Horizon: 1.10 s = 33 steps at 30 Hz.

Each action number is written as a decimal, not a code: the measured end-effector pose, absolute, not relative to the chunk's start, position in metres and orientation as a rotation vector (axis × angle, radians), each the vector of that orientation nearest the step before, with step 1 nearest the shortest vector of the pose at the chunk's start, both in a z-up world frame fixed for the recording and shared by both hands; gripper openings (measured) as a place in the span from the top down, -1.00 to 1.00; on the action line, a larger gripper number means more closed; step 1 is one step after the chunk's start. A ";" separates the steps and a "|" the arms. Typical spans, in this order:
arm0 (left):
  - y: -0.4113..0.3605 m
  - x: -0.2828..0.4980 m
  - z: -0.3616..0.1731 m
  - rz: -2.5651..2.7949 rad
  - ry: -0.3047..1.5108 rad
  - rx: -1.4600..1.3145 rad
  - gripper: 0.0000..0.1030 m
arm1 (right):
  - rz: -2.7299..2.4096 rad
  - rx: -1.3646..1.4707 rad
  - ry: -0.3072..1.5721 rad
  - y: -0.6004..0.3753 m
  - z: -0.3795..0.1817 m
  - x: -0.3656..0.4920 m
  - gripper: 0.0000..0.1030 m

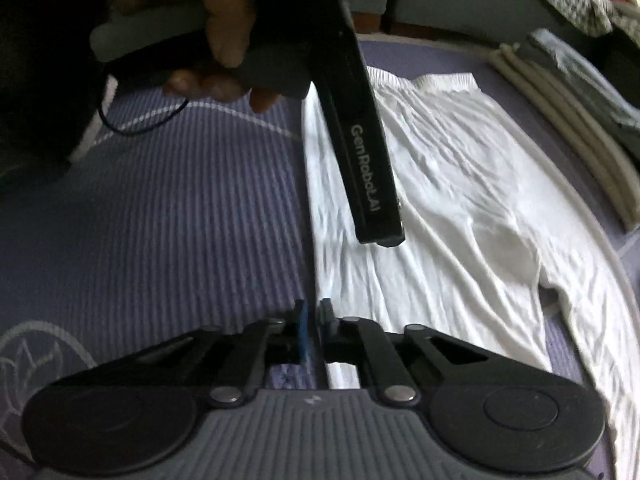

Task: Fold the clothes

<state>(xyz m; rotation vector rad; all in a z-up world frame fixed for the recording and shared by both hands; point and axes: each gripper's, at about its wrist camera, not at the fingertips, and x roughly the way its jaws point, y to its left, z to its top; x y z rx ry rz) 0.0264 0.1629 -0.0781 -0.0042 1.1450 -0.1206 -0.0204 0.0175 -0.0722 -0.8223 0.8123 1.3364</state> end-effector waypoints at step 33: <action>0.161 0.026 -0.083 -0.122 1.140 0.026 -0.90 | 1.349 -0.759 0.898 0.023 -0.077 -0.019 1.00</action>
